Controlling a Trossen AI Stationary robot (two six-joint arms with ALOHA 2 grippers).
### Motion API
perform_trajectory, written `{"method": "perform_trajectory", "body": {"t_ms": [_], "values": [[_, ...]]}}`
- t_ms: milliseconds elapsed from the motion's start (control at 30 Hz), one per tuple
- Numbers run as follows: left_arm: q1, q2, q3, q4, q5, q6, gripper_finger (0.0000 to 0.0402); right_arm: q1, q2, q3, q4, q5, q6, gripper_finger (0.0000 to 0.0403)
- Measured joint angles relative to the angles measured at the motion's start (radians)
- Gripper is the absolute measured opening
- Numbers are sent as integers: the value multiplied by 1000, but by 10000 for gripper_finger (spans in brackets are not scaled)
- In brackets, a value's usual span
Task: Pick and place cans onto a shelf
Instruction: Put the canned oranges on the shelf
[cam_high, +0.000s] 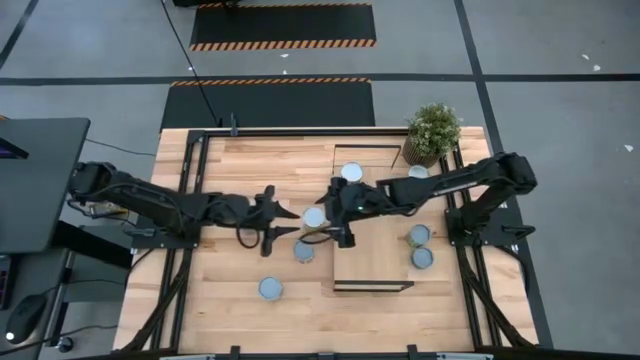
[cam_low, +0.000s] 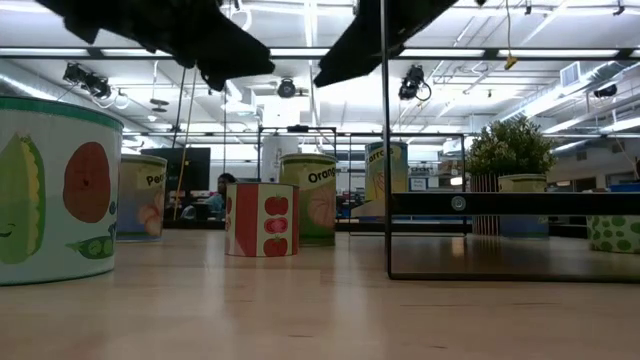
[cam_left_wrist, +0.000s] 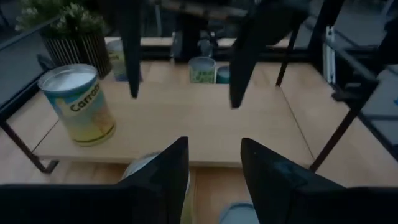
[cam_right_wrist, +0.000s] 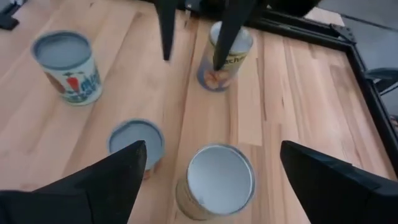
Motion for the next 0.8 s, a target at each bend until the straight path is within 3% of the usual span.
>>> {"method": "perform_trajectory", "body": {"t_ms": [400,567,800], "values": [[-21,-51,-289,506,-119,-6,153,-56,157,38,85,-45,-50,399],[-19,-52,-347,709,-197,-4,153,-70,209,37,167,-63,-59,400],[-19,-52,-349,741,-210,-81,153,-70,255,38,219,-63,-9,400]]}}
